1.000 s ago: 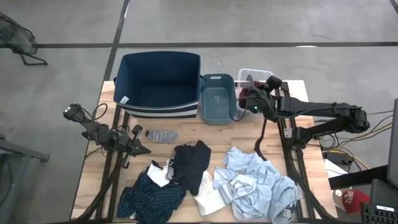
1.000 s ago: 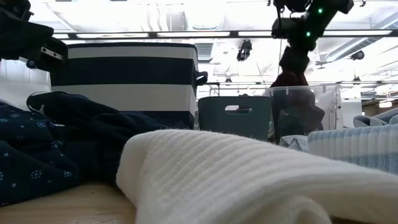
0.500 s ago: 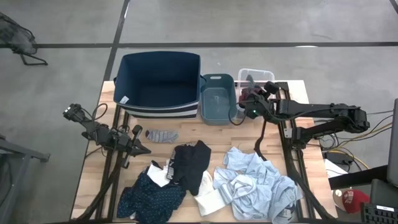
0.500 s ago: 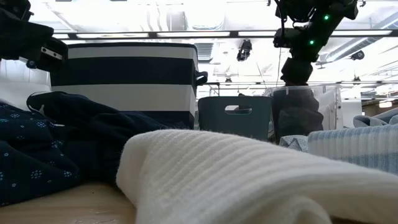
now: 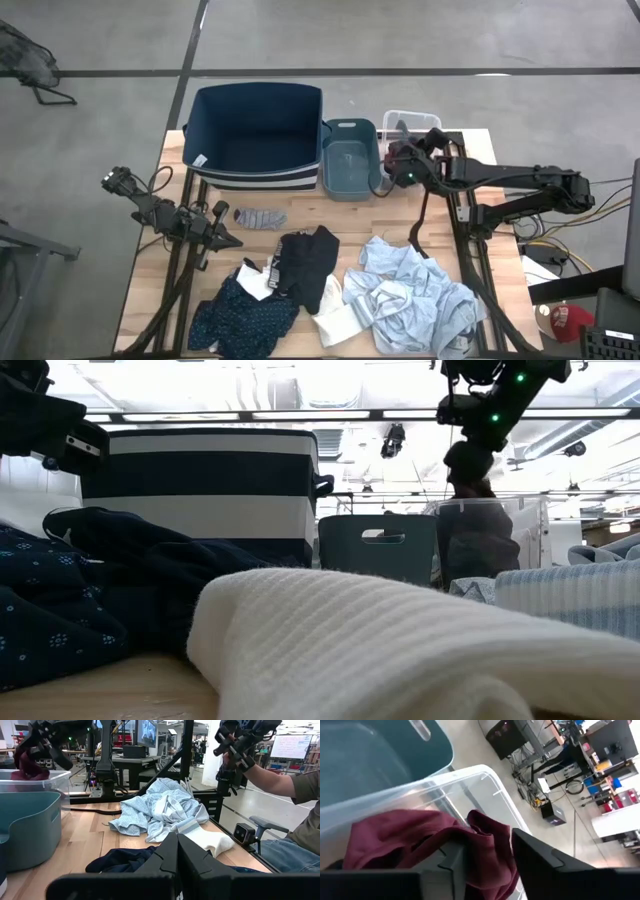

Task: Pick & Place Cloths
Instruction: Put the red boxer into the transparent bin

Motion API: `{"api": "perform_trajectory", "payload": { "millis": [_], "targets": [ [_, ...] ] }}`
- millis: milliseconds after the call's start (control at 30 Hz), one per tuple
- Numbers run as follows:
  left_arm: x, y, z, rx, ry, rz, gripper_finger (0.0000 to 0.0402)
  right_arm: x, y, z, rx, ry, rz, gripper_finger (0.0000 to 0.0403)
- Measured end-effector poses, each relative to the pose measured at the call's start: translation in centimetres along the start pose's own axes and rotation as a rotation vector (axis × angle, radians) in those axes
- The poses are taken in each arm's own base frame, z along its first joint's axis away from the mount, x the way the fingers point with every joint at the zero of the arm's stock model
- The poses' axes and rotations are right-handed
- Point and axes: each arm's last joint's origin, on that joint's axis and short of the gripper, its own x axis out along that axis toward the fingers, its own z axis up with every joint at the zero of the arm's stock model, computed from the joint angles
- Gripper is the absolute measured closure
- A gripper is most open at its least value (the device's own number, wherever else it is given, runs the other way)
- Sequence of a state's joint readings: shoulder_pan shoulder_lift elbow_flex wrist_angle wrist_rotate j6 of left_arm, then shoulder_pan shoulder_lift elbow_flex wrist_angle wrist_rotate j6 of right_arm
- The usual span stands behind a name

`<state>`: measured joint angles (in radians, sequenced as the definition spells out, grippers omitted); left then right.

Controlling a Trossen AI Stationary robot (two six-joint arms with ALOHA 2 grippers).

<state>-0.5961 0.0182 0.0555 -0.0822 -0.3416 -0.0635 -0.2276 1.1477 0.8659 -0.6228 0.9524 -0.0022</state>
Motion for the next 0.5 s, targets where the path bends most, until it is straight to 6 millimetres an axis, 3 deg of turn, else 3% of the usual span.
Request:
{"api": "perform_trajectory", "payload": {
  "millis": [167, 300, 500],
  "targets": [
    [0.0, 0.0, 0.0, 0.000, 0.000, 0.000, 0.0399, -0.4, -0.7, 0.9, 0.077, -0.021, -0.035, 0.0196],
    [0.0, 0.0, 0.0, 0.000, 0.000, 0.000, 0.0399, -1.0, -1.8, 1.9, 0.179, -0.049, -0.170, 0.0157],
    [0.0, 0.0, 0.0, 0.000, 0.000, -0.001, 0.0399, -1.9, -3.3, 3.4, 0.257, -0.084, -0.214, 0.0125]
  ]
}}
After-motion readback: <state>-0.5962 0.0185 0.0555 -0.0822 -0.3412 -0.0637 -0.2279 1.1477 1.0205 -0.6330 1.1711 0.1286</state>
